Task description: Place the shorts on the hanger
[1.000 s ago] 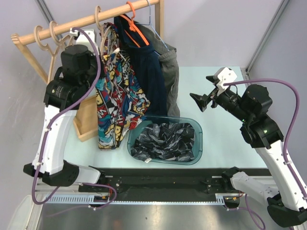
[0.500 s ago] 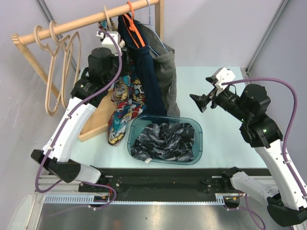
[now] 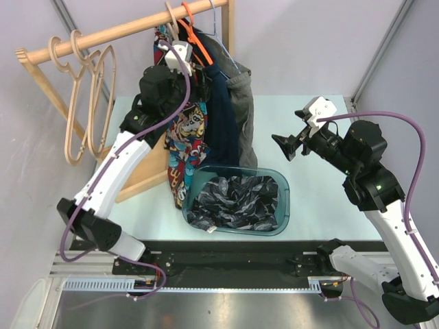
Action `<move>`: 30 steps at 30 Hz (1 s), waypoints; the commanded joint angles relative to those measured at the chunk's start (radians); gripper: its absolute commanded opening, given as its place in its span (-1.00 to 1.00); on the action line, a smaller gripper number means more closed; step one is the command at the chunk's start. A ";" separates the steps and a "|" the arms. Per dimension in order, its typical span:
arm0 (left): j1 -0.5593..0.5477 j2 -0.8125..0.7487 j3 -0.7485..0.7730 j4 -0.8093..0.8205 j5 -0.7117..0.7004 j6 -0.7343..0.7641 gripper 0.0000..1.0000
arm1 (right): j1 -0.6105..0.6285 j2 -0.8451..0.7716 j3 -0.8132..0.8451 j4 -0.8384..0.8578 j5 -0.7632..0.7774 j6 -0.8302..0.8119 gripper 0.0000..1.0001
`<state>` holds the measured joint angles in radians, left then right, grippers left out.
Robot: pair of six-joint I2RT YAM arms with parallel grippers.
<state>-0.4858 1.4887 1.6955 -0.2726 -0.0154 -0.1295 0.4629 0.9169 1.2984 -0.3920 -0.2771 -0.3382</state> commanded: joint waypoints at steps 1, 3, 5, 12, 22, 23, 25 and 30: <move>-0.002 0.070 0.084 0.111 0.017 0.016 0.51 | 0.003 -0.018 0.041 0.013 0.001 -0.001 0.82; 0.003 0.079 0.096 0.121 -0.011 0.004 0.74 | 0.000 -0.021 0.041 0.013 0.003 -0.001 0.82; 0.009 0.071 0.096 0.134 0.006 -0.001 0.81 | 0.000 -0.029 0.041 0.012 0.007 -0.004 0.83; 0.019 -0.152 -0.063 0.107 0.170 0.073 0.99 | -0.012 -0.053 0.039 -0.014 0.009 -0.018 0.83; 0.019 -0.473 -0.252 -0.293 0.180 0.227 1.00 | -0.012 -0.073 0.009 -0.154 -0.004 -0.015 1.00; 0.019 -0.490 -0.263 -0.328 0.177 0.244 1.00 | -0.012 -0.075 0.003 -0.165 -0.011 -0.009 0.99; 0.019 -0.542 -0.307 -0.414 0.158 0.290 0.99 | -0.012 -0.081 -0.022 -0.203 -0.026 -0.005 0.99; 0.021 -0.607 -0.387 -0.623 0.183 0.393 1.00 | -0.010 -0.084 -0.076 -0.289 -0.068 -0.021 0.99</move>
<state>-0.4686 0.8963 1.3701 -0.6563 0.1574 0.1402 0.4534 0.8406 1.2541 -0.5869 -0.3031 -0.3565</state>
